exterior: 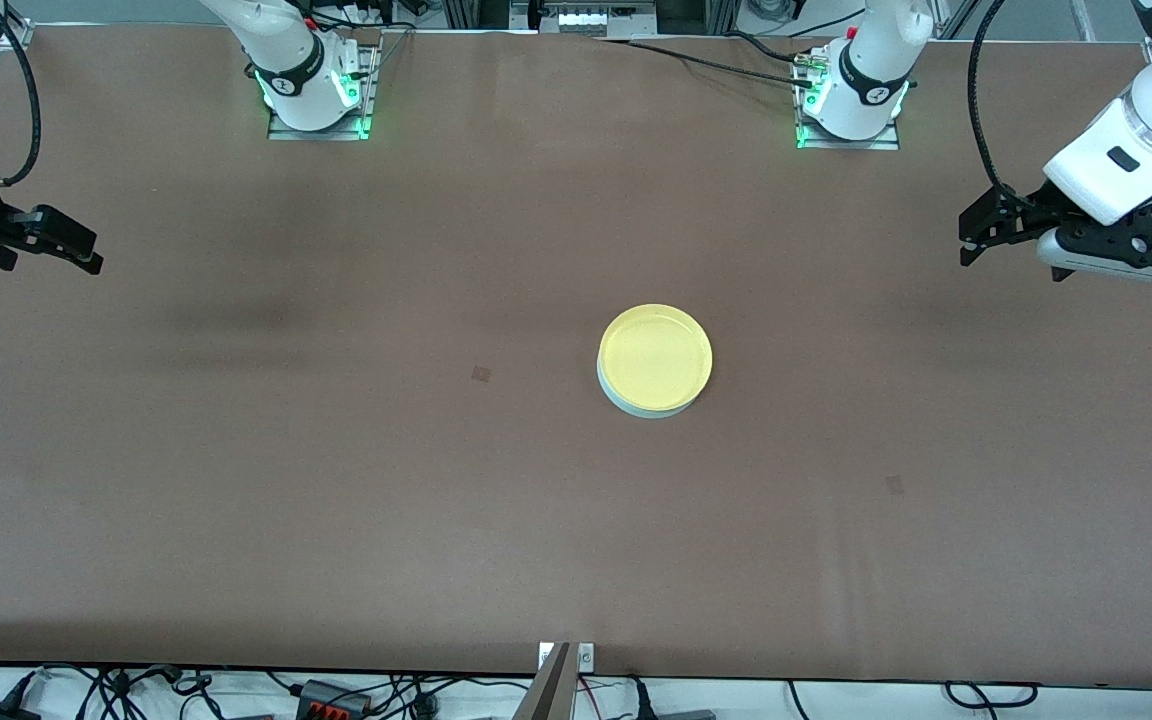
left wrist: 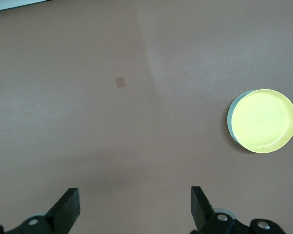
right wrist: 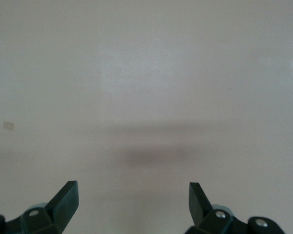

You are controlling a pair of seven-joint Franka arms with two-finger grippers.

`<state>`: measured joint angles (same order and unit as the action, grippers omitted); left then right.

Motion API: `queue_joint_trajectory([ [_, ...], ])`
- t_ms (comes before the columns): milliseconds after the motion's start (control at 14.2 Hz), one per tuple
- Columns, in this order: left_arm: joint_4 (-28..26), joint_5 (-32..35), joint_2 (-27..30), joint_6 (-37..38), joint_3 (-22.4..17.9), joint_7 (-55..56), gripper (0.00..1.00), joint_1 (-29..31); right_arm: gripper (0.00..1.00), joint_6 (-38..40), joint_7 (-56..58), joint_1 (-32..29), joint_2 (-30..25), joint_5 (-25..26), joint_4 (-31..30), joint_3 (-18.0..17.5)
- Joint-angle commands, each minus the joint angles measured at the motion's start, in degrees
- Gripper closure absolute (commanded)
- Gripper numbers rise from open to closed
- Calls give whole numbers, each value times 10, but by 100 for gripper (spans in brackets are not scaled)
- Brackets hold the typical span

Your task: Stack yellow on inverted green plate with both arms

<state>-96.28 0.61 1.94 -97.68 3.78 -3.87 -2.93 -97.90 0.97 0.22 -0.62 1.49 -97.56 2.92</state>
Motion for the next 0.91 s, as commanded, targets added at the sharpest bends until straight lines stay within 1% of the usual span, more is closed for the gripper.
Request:
queue_joint_trajectory([
  [0,3,-10,6,4,3,-8,0,4,0,-4,0,5,-10,2,-9,2],
  [842,3,-10,5,4,3,-8,0,4,0,-11,4,6,-10,4,-7,2],
])
